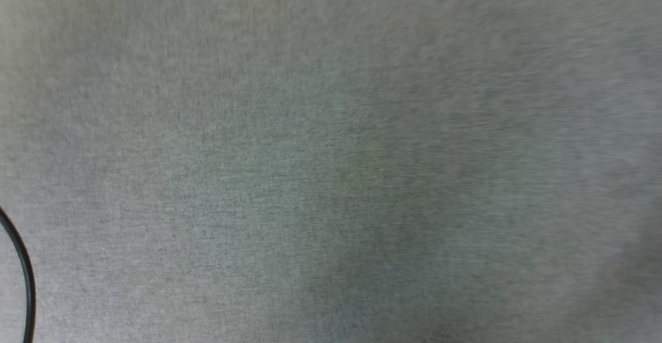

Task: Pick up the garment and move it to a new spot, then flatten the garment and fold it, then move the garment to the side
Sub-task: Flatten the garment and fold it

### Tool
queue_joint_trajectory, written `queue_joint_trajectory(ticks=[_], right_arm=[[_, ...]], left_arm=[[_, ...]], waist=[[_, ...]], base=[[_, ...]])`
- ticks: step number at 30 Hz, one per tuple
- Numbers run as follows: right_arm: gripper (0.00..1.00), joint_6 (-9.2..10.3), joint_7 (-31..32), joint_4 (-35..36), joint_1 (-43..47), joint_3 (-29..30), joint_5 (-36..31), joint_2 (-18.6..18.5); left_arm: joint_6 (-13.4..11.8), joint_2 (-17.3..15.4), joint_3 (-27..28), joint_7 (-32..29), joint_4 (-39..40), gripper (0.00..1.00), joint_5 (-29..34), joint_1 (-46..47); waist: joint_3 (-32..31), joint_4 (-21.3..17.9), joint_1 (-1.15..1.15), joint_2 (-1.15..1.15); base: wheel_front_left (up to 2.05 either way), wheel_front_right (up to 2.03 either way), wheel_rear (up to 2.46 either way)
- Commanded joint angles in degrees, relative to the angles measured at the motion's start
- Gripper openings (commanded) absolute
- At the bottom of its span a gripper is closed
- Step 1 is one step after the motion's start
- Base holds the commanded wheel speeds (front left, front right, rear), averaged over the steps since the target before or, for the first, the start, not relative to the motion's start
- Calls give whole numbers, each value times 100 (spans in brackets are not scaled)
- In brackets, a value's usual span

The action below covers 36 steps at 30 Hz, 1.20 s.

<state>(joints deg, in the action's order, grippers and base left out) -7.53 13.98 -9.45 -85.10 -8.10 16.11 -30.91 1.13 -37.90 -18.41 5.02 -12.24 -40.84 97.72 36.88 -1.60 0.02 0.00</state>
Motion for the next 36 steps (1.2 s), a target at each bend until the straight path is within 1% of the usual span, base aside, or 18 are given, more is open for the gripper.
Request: queue_joint_trajectory(ticks=[1, 4, 8, 11, 13, 15, 17, 21, 25, 29, 31, 33, 36], right_arm=[[0, 8, -114, -217, -222, -17, -113, 48], [0, 9, -361, -798, -692, 69, -397, 161], [0, 9, -708, -1431, -933, 299, -772, 353], [0, 9, -974, -1746, -712, 277, -927, 492], [0, 9, -1111, -1920, -514, 198, -958, 519], [0, 8, -1237, -2030, -285, 83, -933, 562], [0, 8, -1371, -2115, -8, -13, -907, 552], [0, 6, -1584, -2231, 691, -118, -810, 663], [0, 6, -1777, -2277, 1515, -341, -756, 713], [0, 6, -1967, -2378, 2434, -605, -631, 746], [0, 6, -2018, -2434, 2863, -758, -541, 748], [0, 7, -2039, -2489, 3283, -922, -413, 678], [0, 6, -1975, -2557, 3940, -1116, -32, 623]], left_arm=[[30, 49, -7, 123, -224, 0, 85, 207], [164, 271, -71, 435, -876, 0, 183, 665], [329, 553, -114, 801, -1613, 0, 186, 892], [433, 698, -178, 940, -1939, 0, 215, 656], [484, 764, -309, 990, -2046, 0, 374, 403], [519, 926, -350, 1017, -2066, 0, 426, 65], [534, 1043, -278, 1025, -1903, 0, 511, -342], [580, 1317, -146, 1028, -1543, 0, 724, -1450], [592, 1564, 64, 1030, -1194, 0, 916, -2700], [621, 1766, 25, 1025, -894, 0, 1187, -4136], [624, 1776, -59, 1025, -783, 0, 1296, -4818], [623, 1708, -153, 1025, -709, 0, 1408, -5423], [622, 1718, -189, 1025, -716, 0, 1403, -6260]], waist=[[371, 202, -2, 0], [570, 275, -2, 0], [709, 404, -2, 0], [744, 438, -2, 0], [727, 477, -2, 0], [671, 516, -2, 0], [602, 549, -2, 0], [364, 567, -2, 0], [-66, 588, -2, 0], [-648, 601, -2, 0], [-944, 602, -2, 0], [-1226, 614, -2, 0], [-1637, 672, -2, 0]], base=[[0, 0, 0], [0, 0, 0], [0, 0, 0], [0, 0, 0], [0, 0, 0], [0, 0, 0], [0, 0, 0], [0, 0, 0], [0, 0, 0], [0, 0, 0], [0, 0, 0], [0, 0, 0], [0, 0, 0]])
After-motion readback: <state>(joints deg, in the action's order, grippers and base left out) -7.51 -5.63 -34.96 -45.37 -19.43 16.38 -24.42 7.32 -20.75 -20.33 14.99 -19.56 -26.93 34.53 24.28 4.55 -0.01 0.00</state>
